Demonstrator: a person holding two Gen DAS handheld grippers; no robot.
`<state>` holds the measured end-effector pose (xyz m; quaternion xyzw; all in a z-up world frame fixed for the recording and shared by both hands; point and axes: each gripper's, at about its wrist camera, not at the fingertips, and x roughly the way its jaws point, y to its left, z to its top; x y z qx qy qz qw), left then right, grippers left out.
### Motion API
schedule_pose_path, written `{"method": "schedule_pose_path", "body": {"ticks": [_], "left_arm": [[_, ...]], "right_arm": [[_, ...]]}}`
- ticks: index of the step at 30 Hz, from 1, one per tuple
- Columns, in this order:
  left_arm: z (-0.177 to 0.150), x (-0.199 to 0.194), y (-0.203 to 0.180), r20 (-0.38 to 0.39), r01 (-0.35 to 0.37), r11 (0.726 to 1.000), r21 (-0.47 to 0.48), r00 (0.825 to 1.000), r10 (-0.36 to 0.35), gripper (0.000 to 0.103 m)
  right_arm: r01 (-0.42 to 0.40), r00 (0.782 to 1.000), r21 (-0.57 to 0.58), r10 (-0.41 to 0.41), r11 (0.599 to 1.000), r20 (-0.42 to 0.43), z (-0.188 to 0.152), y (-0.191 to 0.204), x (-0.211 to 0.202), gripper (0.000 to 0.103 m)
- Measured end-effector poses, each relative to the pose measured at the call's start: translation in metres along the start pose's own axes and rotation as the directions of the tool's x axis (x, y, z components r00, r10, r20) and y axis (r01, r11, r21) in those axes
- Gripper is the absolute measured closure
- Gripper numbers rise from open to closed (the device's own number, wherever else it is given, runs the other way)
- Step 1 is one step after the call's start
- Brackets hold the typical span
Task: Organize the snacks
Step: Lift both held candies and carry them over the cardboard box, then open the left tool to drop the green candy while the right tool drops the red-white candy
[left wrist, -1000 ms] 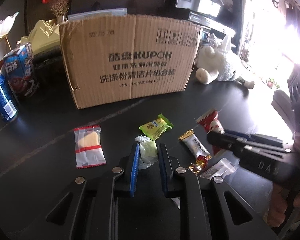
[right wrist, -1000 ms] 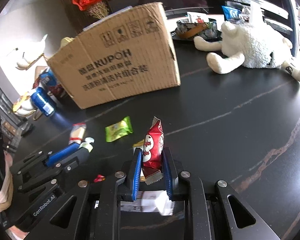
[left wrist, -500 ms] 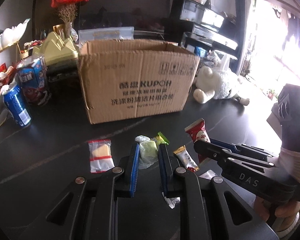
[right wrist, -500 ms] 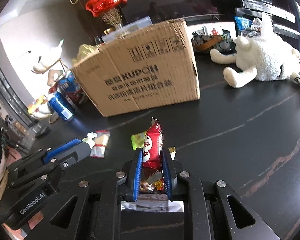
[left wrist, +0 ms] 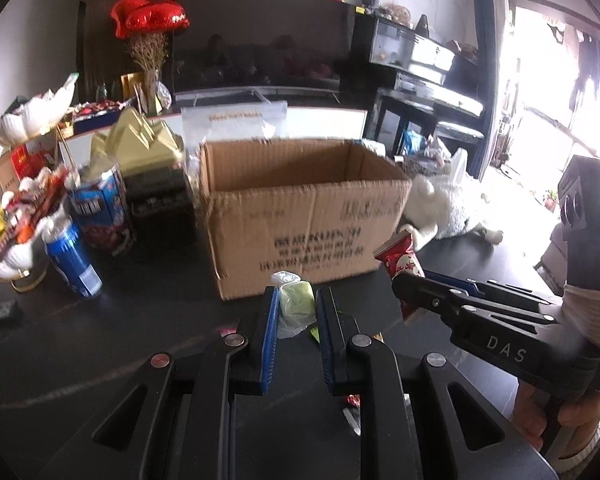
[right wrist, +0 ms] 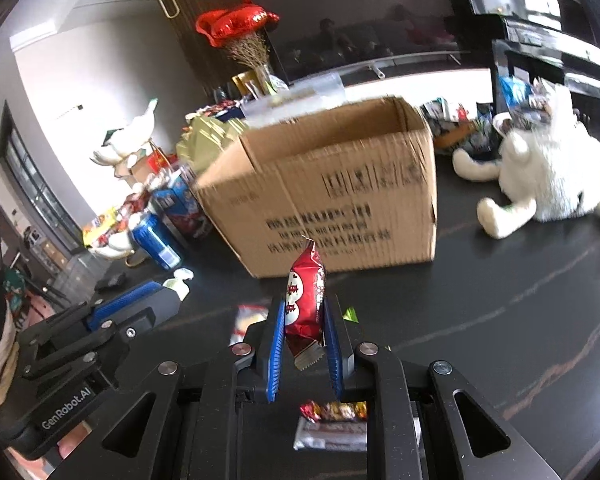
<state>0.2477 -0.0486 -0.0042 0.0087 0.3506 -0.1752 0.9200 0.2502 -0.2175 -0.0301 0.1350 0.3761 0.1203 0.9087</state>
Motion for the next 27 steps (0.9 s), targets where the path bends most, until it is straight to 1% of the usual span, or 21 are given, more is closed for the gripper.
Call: {"method": "schedule_pose_path", "body": {"ticks": [6,11,15,20,27], "left_arm": [[0.038,-0.007,0.007,0.027,0.0,1.0,0.012,1.0,0.0,0.083],[0.07,-0.008,0.012,0.053,-0.003,1.0,0.018,0.999,0.002,0.083],[0.089,-0.002,0.018,0.053,-0.003,1.0,0.017,0.999,0.002,0.083],[0.105,0.014,0.025,0.033,-0.001,1.0,0.018,0.999,0.0,0.083],[0.117,0.042,0.033,0.009,0.0,1.0,0.019,1.0,0.0,0.083]], "right_arm": [[-0.017,1.0,-0.019,0.018,1.0,0.022,0.038,0.013,-0.005,0.083],[-0.012,0.999,-0.028,0.014,1.0,0.046,0.069,0.019,-0.004,0.083],[-0.009,0.999,-0.032,0.01,0.999,0.05,0.089,0.021,0.0,0.083],[0.006,0.999,-0.035,-0.004,0.999,0.047,0.11,0.021,0.008,0.083],[0.007,1.0,-0.036,-0.006,0.999,0.029,0.122,0.014,0.031,0.083]]}}
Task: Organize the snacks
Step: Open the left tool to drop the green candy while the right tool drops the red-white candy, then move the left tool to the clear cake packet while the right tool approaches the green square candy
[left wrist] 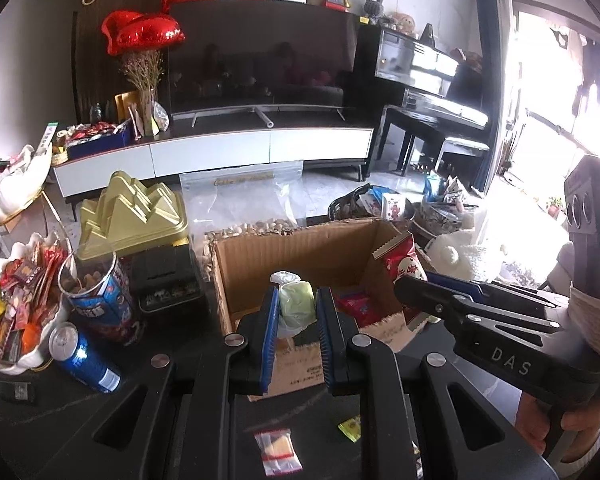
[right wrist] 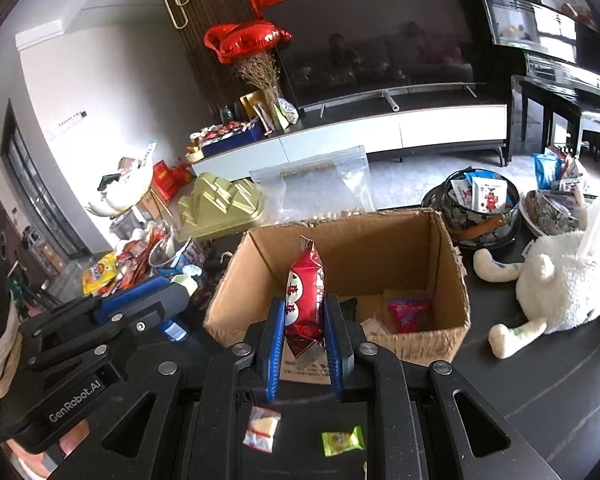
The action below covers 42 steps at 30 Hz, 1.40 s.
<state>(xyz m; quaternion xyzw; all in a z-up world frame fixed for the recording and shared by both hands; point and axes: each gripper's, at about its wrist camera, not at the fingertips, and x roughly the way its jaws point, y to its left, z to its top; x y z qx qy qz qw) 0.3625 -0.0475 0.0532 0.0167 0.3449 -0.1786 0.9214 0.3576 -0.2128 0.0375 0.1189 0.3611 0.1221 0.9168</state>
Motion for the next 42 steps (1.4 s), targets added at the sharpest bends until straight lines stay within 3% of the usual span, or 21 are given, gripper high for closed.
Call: {"method": "schedule_pose_path", "body": {"ticks": [4,6,8,20,28,31,42], "left_arm": [[0.006,0.018,0.0,-0.003,-0.007,1.0,0.021,1.0,0.007,0.081],[0.007,0.024,0.0,0.002,-0.034,0.999,0.029,0.999,0.034,0.067],[0.005,0.026,0.003,0.004,-0.051,0.999,0.016,0.999,0.051,0.06],[-0.028,-0.02,-0.002,0.035,-0.084,0.996,-0.009,0.996,0.084,0.058],[-0.058,-0.05,-0.003,0.063,-0.075,0.997,-0.009,0.995,0.075,0.051],[-0.073,-0.056,-0.006,0.068,-0.076,0.997,0.001,0.995,0.075,0.05],[-0.115,-0.054,-0.008,0.072,-0.108,0.994,0.004,0.992,0.107,0.039]], "right_arm": [[0.003,1.0,0.003,-0.003,1.0,-0.004,0.005,-0.007,0.016,0.083],[0.018,1.0,-0.003,-0.018,1.0,0.003,0.006,-0.009,0.023,0.081],[0.031,0.999,-0.003,-0.031,1.0,-0.007,0.006,-0.01,0.028,0.067],[0.038,0.999,-0.043,-0.038,0.998,0.02,-0.022,0.001,-0.003,0.06],[0.015,1.0,-0.097,-0.013,0.995,0.022,-0.053,0.018,-0.02,0.059],[0.005,1.0,-0.105,-0.002,0.994,0.025,-0.068,0.022,-0.023,0.049],[0.012,1.0,-0.105,-0.011,0.994,0.015,-0.107,0.016,-0.019,0.043]]}}
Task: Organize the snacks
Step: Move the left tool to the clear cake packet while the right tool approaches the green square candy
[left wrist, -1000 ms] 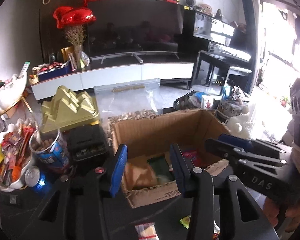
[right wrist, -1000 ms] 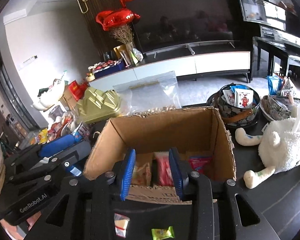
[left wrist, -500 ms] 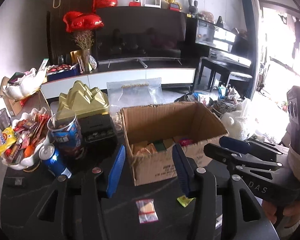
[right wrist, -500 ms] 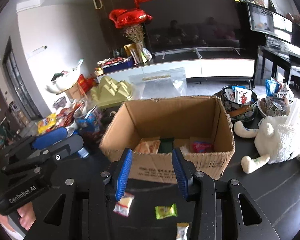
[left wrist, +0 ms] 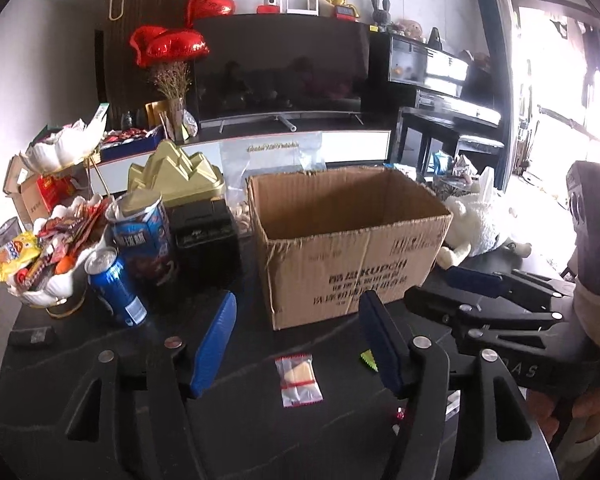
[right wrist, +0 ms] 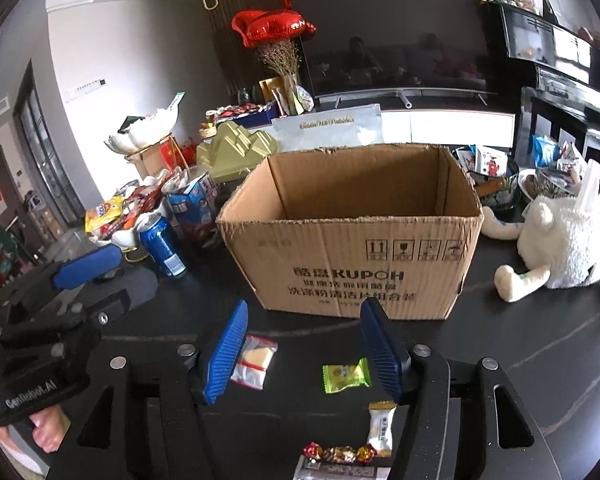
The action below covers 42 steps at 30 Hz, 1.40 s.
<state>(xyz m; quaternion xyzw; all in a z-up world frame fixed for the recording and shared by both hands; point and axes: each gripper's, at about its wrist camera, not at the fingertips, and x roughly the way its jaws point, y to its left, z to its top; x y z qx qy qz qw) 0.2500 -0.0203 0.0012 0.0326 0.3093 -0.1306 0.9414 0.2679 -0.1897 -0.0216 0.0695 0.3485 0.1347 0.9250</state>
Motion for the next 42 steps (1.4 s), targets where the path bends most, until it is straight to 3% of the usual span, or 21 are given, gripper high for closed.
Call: {"method": "schedule_pose_path", "body": {"ticks": [9,19,32,42], "left_arm": [[-0.026,0.024,-0.001,-0.05,0.01,1.0,0.005,0.999,-0.01,0.035],[-0.048,0.062,0.001,-0.146,0.013,1.0,-0.003,0.989,-0.013,0.035],[-0.071,0.11,0.002,-0.276,0.022,1.0,-0.009,0.961,-0.024,0.035],[-0.082,0.131,0.007,-0.312,0.026,0.999,-0.029,0.949,-0.034,0.039]], "right_arm": [[0.051,0.998,-0.042,-0.053,0.998,-0.033,-0.018,-0.005,0.011,0.04],[0.037,0.986,-0.004,-0.037,0.999,-0.165,-0.042,-0.02,0.051,0.04],[0.051,0.967,-0.006,-0.051,0.999,-0.251,-0.061,-0.034,0.088,0.04],[0.042,0.959,-0.032,-0.05,0.999,-0.28,-0.066,-0.027,0.102,0.04]]}}
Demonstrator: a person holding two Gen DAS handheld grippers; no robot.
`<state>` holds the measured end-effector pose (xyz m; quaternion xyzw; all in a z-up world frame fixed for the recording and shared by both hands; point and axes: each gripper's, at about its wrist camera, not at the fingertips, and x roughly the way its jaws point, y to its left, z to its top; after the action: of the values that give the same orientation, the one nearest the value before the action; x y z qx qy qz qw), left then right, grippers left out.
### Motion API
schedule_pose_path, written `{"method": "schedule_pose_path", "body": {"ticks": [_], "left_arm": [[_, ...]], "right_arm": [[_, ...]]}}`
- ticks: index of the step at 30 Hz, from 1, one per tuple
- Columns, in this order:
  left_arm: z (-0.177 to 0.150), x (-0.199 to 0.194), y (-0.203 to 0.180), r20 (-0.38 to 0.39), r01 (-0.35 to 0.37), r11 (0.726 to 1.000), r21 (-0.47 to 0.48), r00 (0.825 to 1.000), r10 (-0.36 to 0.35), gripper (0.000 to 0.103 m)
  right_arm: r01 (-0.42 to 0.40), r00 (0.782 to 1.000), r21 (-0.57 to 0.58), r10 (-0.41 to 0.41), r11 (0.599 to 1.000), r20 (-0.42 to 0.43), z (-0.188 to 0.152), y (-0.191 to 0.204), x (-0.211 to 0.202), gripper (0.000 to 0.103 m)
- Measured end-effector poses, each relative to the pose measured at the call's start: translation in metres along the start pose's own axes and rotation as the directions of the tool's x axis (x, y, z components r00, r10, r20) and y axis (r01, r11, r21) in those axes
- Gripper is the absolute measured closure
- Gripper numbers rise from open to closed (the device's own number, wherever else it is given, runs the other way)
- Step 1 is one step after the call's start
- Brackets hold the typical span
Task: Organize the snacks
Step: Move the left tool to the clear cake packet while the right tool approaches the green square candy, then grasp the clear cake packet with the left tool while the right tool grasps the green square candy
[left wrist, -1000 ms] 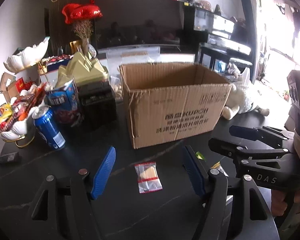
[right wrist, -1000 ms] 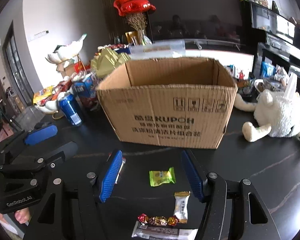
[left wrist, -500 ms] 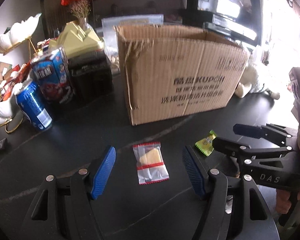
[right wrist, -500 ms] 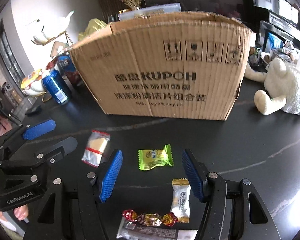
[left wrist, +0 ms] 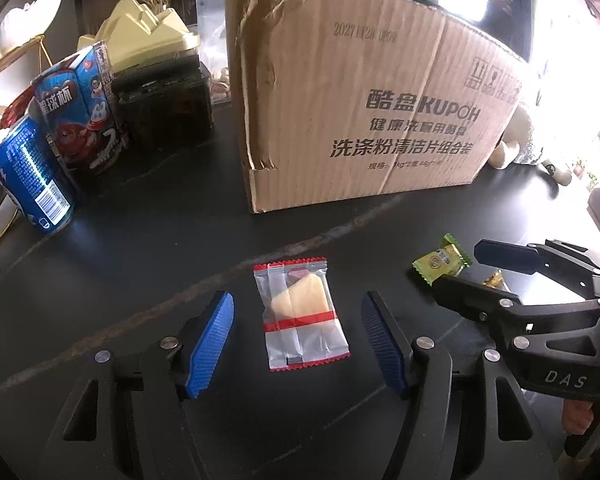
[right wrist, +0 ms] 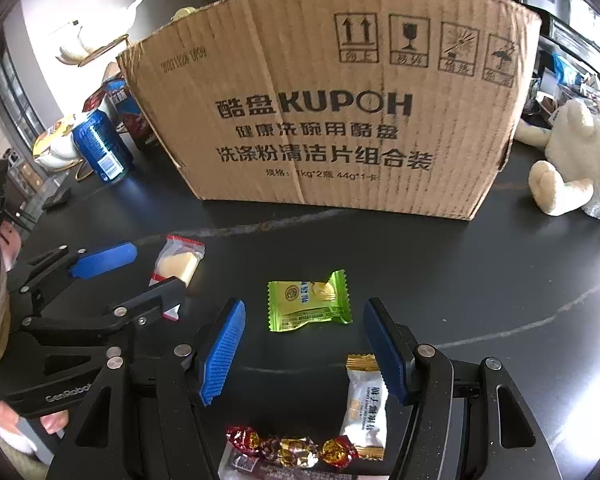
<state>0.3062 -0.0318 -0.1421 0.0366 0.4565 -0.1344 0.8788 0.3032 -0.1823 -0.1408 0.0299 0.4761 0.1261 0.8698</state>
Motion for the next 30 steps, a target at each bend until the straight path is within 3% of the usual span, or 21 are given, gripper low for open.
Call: {"method": "schedule_pose_path", "body": {"ticks": [13,16,21,25,28,29,30], "left_arm": [[0.0,0.015,0.005,-0.014,0.011,1.0,-0.029,1.0,-0.012,0.05],[-0.001,0.015,0.005,-0.007,0.003,1.0,-0.024,1.0,-0.003,0.061],[-0.001,0.015,0.006,-0.005,0.017,0.999,-0.028,1.0,-0.017,0.066],[-0.001,0.014,0.006,-0.007,0.022,0.999,-0.037,1.0,-0.023,0.067],[-0.001,0.013,0.005,-0.008,0.03,0.999,-0.041,1.0,-0.031,0.067],[-0.001,0.013,0.005,-0.007,0.031,0.999,-0.042,0.999,-0.032,0.067],[-0.001,0.013,0.005,-0.006,0.033,0.999,-0.041,0.999,-0.033,0.067]], "right_arm": [[0.019,1.0,-0.016,-0.02,1.0,-0.019,0.006,0.006,0.014,0.04],[0.031,0.999,-0.033,-0.031,0.999,-0.016,0.007,0.009,0.017,0.04],[0.051,0.999,-0.045,-0.052,0.998,-0.013,0.006,0.011,0.018,0.041],[0.094,0.996,-0.058,-0.095,0.994,-0.005,0.005,0.01,0.017,0.057],[0.098,0.995,-0.054,-0.098,0.994,0.0,0.005,0.008,0.017,0.059],[0.11,0.994,-0.06,-0.11,0.992,0.002,0.004,0.008,0.017,0.068],[0.132,0.991,-0.065,-0.131,0.989,0.008,0.004,0.008,0.017,0.068]]}}
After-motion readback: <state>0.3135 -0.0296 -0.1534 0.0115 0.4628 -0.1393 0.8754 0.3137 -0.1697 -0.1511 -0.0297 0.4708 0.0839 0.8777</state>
